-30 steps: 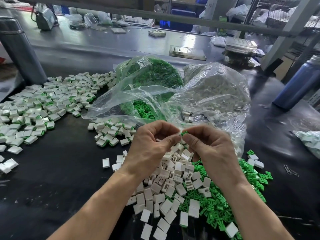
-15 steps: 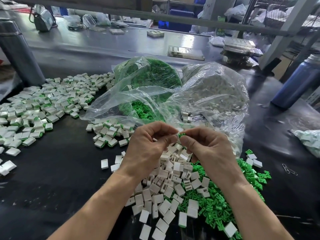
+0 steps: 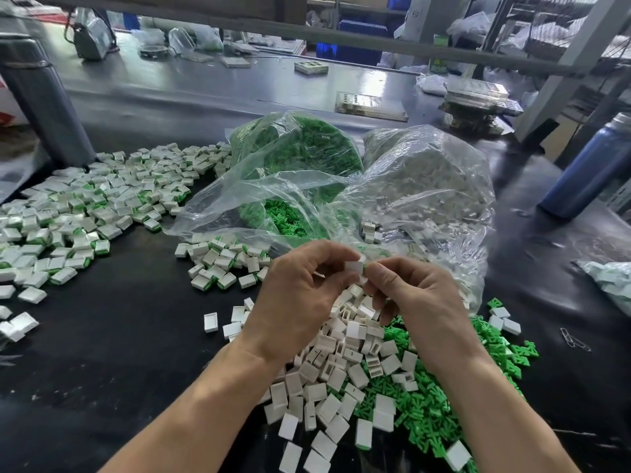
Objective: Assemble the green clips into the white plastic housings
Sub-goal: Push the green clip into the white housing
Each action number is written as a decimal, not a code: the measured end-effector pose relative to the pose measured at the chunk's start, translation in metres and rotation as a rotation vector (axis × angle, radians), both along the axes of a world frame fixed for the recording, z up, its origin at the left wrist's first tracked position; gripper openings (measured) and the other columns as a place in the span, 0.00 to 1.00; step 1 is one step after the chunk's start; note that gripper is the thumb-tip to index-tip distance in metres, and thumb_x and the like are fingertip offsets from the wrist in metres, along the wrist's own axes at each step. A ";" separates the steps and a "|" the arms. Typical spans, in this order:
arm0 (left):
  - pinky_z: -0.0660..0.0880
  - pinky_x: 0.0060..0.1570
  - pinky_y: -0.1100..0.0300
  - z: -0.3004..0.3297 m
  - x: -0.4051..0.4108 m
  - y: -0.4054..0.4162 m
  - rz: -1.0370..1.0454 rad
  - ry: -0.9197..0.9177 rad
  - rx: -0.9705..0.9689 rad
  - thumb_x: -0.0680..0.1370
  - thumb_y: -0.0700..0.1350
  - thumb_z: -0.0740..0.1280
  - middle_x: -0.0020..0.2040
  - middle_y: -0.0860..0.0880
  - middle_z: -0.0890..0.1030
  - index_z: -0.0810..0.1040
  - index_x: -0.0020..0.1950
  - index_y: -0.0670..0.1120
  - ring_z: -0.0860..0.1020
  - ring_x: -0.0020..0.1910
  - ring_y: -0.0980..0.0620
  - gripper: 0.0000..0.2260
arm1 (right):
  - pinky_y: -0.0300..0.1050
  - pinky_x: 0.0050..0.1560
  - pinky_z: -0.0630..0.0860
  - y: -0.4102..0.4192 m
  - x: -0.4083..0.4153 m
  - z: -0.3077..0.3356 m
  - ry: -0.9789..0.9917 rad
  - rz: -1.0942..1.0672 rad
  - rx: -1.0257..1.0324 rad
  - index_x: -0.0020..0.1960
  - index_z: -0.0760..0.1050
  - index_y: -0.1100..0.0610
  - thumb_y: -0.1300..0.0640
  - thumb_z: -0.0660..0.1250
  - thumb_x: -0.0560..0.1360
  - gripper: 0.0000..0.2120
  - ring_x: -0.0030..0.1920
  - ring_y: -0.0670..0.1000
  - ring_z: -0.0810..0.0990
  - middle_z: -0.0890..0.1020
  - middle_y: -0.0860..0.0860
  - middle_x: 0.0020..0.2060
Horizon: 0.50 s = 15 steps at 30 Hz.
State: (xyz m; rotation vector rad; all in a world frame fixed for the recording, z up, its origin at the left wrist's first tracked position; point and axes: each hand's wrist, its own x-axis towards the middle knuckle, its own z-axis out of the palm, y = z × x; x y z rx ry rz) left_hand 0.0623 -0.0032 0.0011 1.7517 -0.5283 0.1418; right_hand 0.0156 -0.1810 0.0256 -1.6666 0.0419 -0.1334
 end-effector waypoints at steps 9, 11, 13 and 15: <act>0.80 0.44 0.67 0.003 -0.002 -0.001 0.007 -0.012 -0.027 0.76 0.37 0.76 0.45 0.58 0.85 0.85 0.53 0.56 0.84 0.43 0.56 0.13 | 0.40 0.33 0.77 -0.004 0.002 -0.001 0.067 0.069 0.057 0.44 0.86 0.55 0.50 0.74 0.75 0.08 0.34 0.51 0.80 0.85 0.56 0.37; 0.80 0.43 0.66 0.004 -0.002 -0.001 -0.011 0.009 -0.053 0.76 0.35 0.75 0.44 0.55 0.85 0.85 0.53 0.53 0.83 0.40 0.55 0.13 | 0.40 0.33 0.76 -0.006 0.003 0.000 0.072 0.090 0.078 0.44 0.86 0.56 0.50 0.76 0.74 0.09 0.34 0.52 0.79 0.85 0.56 0.37; 0.81 0.42 0.64 0.004 -0.001 0.000 -0.033 0.037 -0.075 0.76 0.33 0.74 0.44 0.54 0.86 0.86 0.53 0.51 0.83 0.39 0.54 0.14 | 0.40 0.32 0.76 -0.008 0.003 0.000 0.087 0.109 0.101 0.43 0.86 0.57 0.49 0.77 0.73 0.11 0.33 0.51 0.79 0.84 0.56 0.36; 0.81 0.42 0.63 0.003 0.000 0.000 -0.059 0.053 -0.081 0.76 0.30 0.73 0.44 0.53 0.86 0.86 0.53 0.48 0.84 0.39 0.53 0.14 | 0.39 0.32 0.75 -0.009 0.003 0.000 0.109 0.125 0.122 0.44 0.86 0.57 0.48 0.78 0.70 0.12 0.33 0.51 0.78 0.84 0.56 0.36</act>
